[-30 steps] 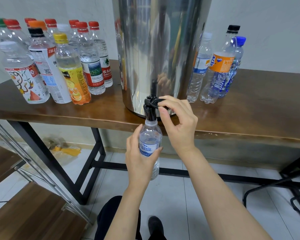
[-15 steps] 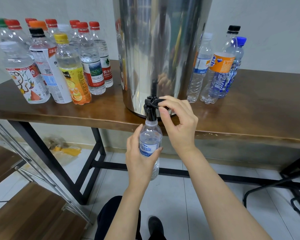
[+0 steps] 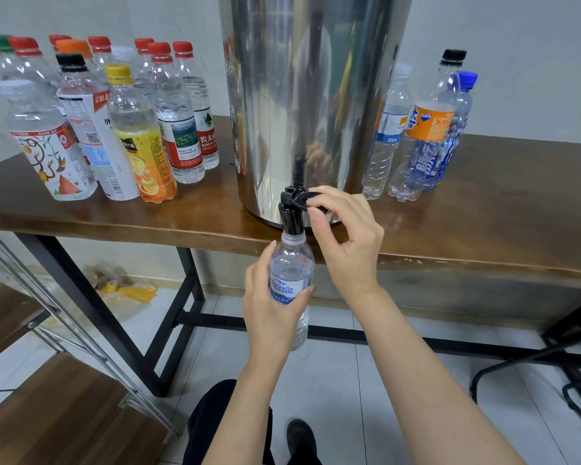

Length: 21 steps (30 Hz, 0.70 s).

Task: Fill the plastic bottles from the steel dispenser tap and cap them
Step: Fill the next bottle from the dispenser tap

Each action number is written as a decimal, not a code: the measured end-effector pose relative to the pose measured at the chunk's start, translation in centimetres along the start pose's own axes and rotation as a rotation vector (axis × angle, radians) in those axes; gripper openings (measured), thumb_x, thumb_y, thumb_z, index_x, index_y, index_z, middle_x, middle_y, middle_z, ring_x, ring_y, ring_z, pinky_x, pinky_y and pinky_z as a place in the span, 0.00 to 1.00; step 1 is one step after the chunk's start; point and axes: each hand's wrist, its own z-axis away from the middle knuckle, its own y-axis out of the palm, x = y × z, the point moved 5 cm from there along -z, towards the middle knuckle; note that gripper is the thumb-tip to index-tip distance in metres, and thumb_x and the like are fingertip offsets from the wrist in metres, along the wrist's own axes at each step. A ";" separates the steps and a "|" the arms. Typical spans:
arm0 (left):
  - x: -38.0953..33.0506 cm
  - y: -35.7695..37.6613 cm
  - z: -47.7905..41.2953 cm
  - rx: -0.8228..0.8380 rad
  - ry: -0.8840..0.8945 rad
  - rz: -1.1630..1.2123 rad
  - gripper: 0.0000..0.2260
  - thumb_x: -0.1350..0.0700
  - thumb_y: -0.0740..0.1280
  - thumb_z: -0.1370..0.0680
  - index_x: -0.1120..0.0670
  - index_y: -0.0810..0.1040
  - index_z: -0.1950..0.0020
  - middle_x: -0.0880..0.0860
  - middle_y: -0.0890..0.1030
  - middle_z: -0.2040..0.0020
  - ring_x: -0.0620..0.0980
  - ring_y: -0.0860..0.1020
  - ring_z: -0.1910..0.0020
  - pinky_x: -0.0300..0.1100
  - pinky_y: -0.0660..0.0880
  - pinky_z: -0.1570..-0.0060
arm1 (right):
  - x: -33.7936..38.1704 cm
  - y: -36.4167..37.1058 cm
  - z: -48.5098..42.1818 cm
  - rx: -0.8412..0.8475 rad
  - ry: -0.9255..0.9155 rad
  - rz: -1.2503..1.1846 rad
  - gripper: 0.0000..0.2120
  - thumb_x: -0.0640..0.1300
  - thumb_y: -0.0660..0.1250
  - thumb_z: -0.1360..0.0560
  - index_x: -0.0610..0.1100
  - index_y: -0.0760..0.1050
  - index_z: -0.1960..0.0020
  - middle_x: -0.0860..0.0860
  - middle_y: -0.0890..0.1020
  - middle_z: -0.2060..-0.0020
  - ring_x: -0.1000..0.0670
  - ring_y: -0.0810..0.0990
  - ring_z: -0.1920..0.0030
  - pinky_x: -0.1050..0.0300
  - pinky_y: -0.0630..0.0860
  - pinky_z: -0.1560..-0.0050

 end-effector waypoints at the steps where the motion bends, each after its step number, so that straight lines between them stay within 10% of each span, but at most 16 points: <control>1: 0.0 0.0 0.0 0.000 0.000 0.001 0.38 0.60 0.80 0.33 0.41 0.66 0.29 0.35 0.70 0.38 0.27 0.68 0.38 0.21 0.65 0.44 | 0.0 0.0 0.0 0.000 -0.002 0.000 0.11 0.45 0.65 0.20 0.40 0.83 0.52 0.55 0.81 0.48 0.51 0.78 0.51 0.57 0.75 0.49; 21: 0.1 -0.1 0.0 0.003 -0.010 -0.009 0.39 0.60 0.80 0.33 0.40 0.65 0.29 0.35 0.70 0.39 0.26 0.68 0.38 0.21 0.66 0.45 | 0.0 0.0 0.0 0.007 0.004 -0.001 0.12 0.47 0.64 0.20 0.40 0.83 0.52 0.55 0.82 0.48 0.49 0.79 0.51 0.60 0.73 0.48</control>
